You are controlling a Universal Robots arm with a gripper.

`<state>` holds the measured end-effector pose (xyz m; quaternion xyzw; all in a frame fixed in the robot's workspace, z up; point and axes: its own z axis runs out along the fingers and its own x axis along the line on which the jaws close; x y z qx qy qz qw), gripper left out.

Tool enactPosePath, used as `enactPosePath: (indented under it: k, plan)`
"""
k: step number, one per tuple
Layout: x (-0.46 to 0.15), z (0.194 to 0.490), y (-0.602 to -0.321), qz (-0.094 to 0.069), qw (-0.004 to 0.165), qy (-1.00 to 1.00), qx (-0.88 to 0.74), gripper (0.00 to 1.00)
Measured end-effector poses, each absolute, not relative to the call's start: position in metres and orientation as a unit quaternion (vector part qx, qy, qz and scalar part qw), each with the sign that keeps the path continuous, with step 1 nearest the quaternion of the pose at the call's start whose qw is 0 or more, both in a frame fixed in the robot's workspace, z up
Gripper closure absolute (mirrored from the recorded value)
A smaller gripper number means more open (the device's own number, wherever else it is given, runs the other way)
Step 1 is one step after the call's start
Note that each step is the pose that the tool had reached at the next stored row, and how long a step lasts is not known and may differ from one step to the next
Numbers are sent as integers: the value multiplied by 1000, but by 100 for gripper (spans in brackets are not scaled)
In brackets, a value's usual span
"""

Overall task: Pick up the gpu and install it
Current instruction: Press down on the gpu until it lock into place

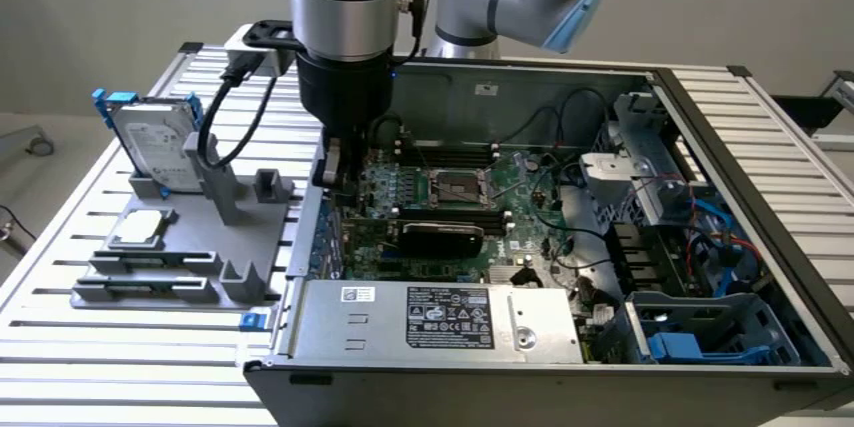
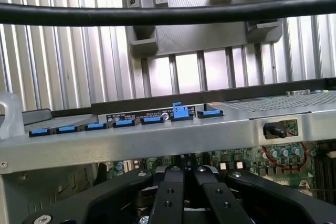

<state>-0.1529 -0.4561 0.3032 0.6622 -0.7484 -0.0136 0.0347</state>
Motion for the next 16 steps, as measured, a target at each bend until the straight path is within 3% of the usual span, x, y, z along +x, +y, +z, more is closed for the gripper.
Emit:
enactPosePath:
  k: [16]
  plan:
    - [-153, 300, -456, -15, 35, -753, 657, 89]
